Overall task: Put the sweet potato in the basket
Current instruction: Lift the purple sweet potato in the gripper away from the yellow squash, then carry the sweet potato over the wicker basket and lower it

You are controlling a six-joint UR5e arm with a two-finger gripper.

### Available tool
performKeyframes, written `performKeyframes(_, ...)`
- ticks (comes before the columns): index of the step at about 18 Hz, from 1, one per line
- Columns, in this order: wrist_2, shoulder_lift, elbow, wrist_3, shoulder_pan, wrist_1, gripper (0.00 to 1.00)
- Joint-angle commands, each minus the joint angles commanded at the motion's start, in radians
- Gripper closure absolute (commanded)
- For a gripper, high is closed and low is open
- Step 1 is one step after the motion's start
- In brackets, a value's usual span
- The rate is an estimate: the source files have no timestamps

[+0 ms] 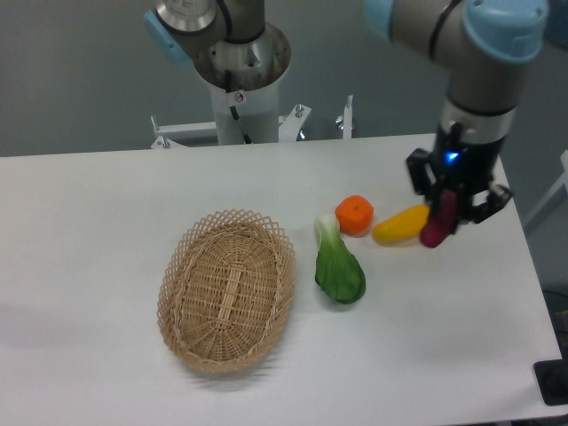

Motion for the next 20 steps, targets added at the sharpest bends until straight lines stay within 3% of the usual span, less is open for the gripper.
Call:
performKeyframes(4,0.0,0.002,-0.066,-0.204,-0.097,0.021,0.73)
performKeyframes(10,0.008,-0.008,-0.216,-0.496,-0.241,0.279,0.73)
performKeyframes(12,0.011,-0.005,-0.28,-0.511,-0.269,0.333,0.73)
performKeyframes(15,0.059,-0.011,-0.366,-0.497,-0.321,0.36,0.73)
performKeyframes(18,0.193,-0.076,-0.388,-0.511,-0.417,0.458,0.73)
performKeyframes(20,0.21,-0.112,-0.393,-0.525,-0.439,0.503,0.73)
